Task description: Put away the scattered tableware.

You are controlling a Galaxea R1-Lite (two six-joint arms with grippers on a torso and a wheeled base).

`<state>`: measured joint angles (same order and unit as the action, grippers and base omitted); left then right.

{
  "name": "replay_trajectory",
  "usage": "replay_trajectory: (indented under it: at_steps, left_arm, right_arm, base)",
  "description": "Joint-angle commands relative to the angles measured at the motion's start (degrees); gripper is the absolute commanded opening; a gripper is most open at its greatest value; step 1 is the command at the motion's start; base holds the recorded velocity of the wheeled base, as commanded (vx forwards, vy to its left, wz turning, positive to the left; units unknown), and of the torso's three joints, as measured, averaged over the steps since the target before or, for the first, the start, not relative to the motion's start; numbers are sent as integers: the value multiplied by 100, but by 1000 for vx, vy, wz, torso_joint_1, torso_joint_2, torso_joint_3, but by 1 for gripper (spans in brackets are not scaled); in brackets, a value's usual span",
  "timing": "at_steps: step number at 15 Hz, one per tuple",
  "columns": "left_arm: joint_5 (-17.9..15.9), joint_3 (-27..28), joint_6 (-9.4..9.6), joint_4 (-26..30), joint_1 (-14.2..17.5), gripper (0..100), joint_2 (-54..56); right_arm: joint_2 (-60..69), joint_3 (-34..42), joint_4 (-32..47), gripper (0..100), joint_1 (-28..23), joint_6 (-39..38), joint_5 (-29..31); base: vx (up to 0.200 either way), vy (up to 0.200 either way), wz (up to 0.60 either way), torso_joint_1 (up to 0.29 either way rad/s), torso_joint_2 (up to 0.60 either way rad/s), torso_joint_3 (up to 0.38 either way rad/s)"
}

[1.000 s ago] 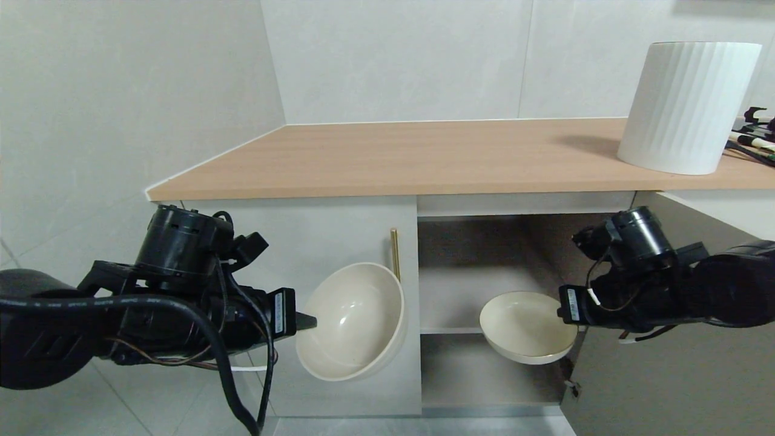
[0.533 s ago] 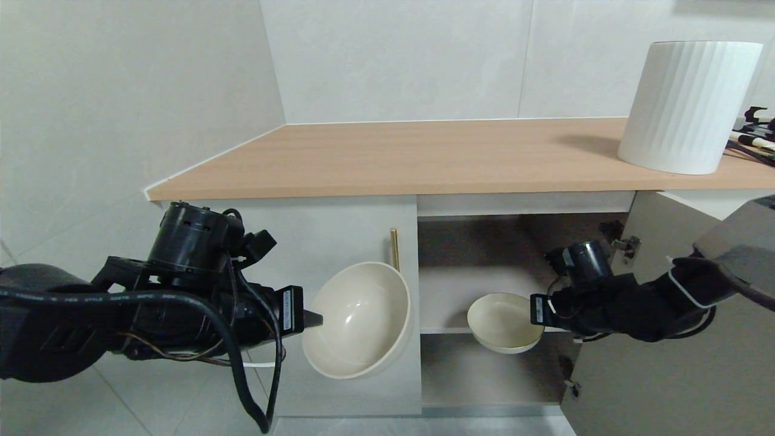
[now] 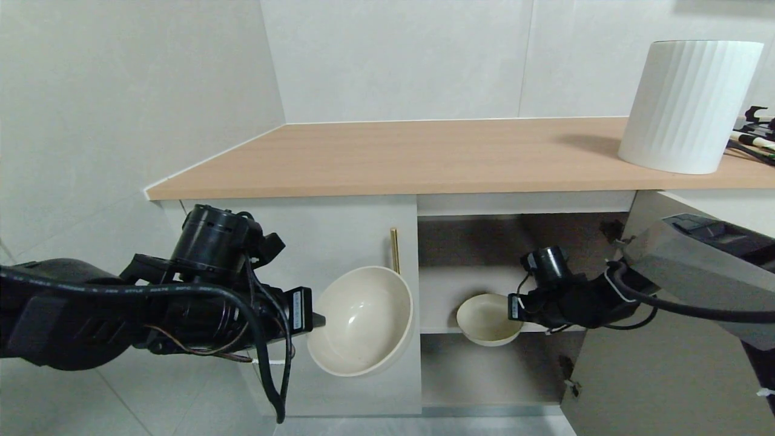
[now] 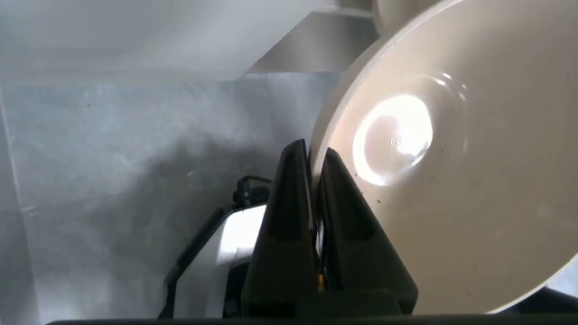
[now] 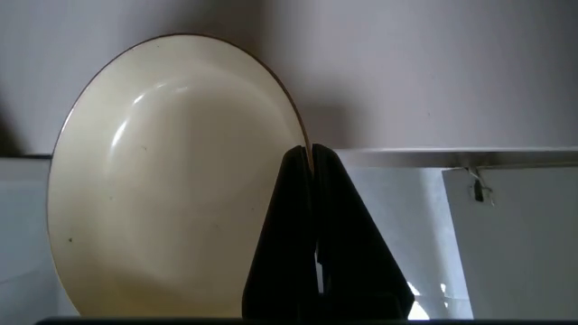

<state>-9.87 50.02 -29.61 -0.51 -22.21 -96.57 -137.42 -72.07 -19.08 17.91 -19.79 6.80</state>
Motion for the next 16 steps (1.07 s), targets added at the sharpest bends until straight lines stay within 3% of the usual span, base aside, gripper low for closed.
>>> replay_trajectory:
  at_steps: [1, 5, 16]
  left_arm:
    - [82, -1, -1, -2, -99, 0, -116]
    - [126, -1, -1, -2, -134, 0, -142]
    - [144, -10, -1, -2, -187, 0, -222]
  right_arm:
    - [-338, -220, -8, 0, -7, -17, 84]
    - [-654, -562, -61, 0, -59, -113, 568]
    - [-1085, -1380, 1, 0, -138, -535, 1007]
  base:
    - [0, 0, 0, 0, 0, 0]
    - [0, 0, 0, 0, 0, 0]
    - [0, 0, 0, 0, 0, 0]
